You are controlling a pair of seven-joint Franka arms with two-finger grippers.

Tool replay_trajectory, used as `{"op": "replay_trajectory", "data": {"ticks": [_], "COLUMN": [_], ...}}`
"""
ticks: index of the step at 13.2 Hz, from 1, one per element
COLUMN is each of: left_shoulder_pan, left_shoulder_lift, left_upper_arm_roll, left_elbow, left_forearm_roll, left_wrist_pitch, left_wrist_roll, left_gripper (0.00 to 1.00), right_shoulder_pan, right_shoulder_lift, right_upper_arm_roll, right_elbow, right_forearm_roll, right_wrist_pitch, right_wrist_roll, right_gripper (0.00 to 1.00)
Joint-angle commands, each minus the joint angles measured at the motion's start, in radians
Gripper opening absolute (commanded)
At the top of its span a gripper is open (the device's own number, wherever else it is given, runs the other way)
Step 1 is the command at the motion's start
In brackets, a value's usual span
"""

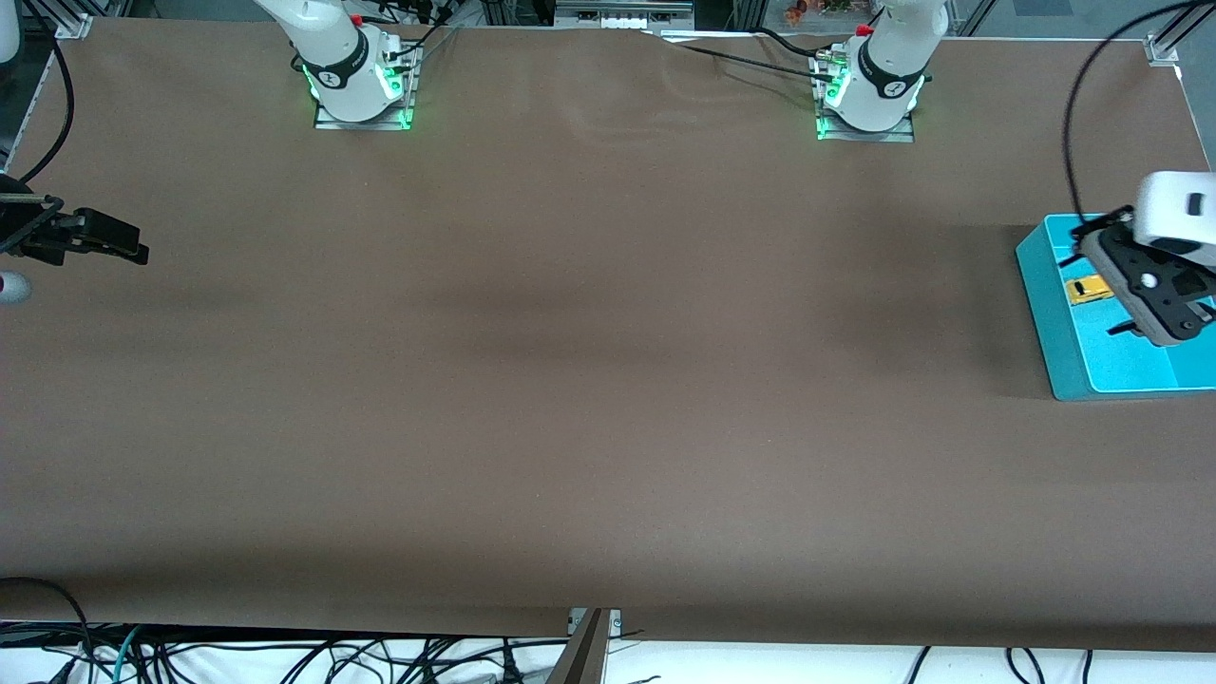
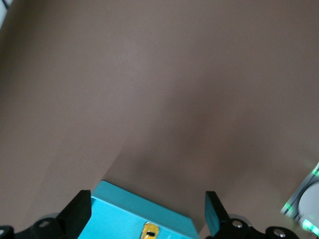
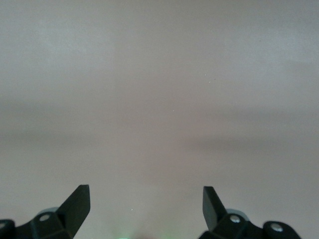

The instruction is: Wind and store yellow beetle car

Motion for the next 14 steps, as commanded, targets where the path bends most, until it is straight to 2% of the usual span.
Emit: {"op": "replay_trajectory", "data": {"ticks": [1, 3, 4, 6, 7, 10, 14], "left_shoulder_pan": [-0.141, -0.223, -0.253, -0.333, -0.349, -0.366, -0.366], "left_shoulder_lift": [-0.112, -0.146, -0.159, -0.192, -0.196, -0.198, -0.192], "left_upper_arm_roll": [0.093, 0.151, 0.183, 0.306, 0.329, 0.331, 0.329], "left_elbow": [-0.052, -0.063, -0.09, -0.145, -0.158, -0.185, -0.185], "left_forearm_roll": [-0.028, -0.057, -0.083, -0.134, -0.151, -0.131, -0.1], "left_wrist_pitch": [-0.009, -0.005, 0.001, 0.036, 0.038, 0.039, 0.048], "left_wrist_roll": [-0.352, -0.625, -0.695, -0.761, -0.78, -0.939, -0.935], "left_gripper": [1.0, 1.0, 1.0, 1.0, 1.0, 1.0, 1.0], "right_shoulder_pan": [-0.007, -0.008, -0.008, -0.008, -0.008, -0.01, -0.01], "right_shoulder_lift": [0.0, 0.001, 0.001, 0.0, 0.0, 0.001, 0.001], "right_upper_arm_roll": [0.003, 0.001, 0.001, 0.001, 0.001, 0.001, 0.001], "right_elbow": [0.007, 0.007, 0.007, 0.007, 0.007, 0.007, 0.007], "right_forearm_roll": [0.014, 0.014, 0.014, 0.014, 0.014, 0.016, 0.016], "right_wrist_pitch": [-0.003, -0.002, -0.002, -0.002, -0.002, -0.002, -0.002], "right_wrist_roll": [0.003, 0.003, 0.003, 0.003, 0.002, 0.003, 0.003], "right_gripper": [1.0, 1.0, 1.0, 1.0, 1.0, 1.0, 1.0]}}
